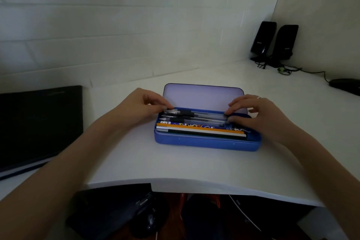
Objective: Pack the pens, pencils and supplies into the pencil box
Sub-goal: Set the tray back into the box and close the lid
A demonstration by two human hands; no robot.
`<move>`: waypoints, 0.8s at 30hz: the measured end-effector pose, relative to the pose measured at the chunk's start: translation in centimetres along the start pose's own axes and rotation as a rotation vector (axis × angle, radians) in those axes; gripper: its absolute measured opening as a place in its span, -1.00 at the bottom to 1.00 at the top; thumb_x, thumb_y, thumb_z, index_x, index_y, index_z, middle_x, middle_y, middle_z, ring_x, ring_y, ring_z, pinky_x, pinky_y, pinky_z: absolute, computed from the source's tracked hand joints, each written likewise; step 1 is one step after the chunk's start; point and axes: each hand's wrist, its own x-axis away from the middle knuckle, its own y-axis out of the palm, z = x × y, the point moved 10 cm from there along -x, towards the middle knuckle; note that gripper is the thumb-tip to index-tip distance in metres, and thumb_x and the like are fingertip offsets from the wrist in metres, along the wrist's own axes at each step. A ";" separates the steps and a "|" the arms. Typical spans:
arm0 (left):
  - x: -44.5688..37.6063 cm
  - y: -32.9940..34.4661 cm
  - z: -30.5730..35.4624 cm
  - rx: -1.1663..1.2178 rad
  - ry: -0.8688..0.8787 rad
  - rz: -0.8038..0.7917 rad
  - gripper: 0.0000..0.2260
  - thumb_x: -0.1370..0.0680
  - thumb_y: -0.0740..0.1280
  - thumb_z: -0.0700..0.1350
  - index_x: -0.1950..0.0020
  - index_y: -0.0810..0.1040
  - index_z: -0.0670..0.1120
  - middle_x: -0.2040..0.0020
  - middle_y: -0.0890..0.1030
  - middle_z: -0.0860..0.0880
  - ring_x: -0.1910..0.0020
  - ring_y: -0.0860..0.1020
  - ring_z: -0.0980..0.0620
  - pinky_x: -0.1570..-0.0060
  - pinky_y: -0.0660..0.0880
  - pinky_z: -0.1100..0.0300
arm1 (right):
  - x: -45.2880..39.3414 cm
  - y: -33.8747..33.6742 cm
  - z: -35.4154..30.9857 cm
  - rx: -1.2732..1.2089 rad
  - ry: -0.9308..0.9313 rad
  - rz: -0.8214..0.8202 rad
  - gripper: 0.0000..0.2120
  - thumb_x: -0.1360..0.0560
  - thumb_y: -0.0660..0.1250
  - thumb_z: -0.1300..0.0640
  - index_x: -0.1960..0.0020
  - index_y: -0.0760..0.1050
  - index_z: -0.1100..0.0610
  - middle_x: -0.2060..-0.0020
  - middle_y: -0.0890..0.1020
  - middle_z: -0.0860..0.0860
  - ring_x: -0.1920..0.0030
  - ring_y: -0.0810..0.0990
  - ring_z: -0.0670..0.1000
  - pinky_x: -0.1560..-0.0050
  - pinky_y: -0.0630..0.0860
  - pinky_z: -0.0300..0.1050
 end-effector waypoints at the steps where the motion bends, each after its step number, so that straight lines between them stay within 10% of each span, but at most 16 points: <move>1: -0.1 0.1 0.1 -0.010 0.007 -0.001 -0.72 -0.47 0.34 -0.28 0.23 0.68 0.10 0.19 0.70 0.06 0.23 0.56 0.21 0.12 0.47 0.36 | -0.1 0.2 0.0 0.005 0.007 -0.014 -0.92 -0.40 0.43 0.11 0.12 0.65 -0.01 0.05 0.59 -0.15 0.00 0.51 -0.25 0.07 0.31 -0.53; 9: -0.2 0.4 0.1 -0.002 0.027 0.005 -0.89 -0.36 0.33 -0.15 0.25 0.64 0.03 0.19 0.68 -0.13 0.19 0.55 0.01 0.05 0.47 0.10 | -0.1 0.4 -0.8 0.092 -0.007 -0.050 -0.91 -0.41 0.40 0.11 0.18 0.60 -0.08 0.00 0.58 -0.09 0.01 0.49 -0.19 0.02 0.27 -0.48; 24: 0.1 0.3 0.5 0.004 0.027 0.010 -0.79 -0.46 0.38 -0.25 0.07 0.67 0.06 0.16 0.70 -0.06 0.17 0.57 0.17 0.06 0.44 0.35 | 0.6 -1.6 -2.0 -0.108 -0.065 0.117 -0.87 -0.36 0.44 0.28 0.20 0.58 0.08 0.21 0.68 0.00 0.11 0.62 -0.05 0.03 0.46 -0.46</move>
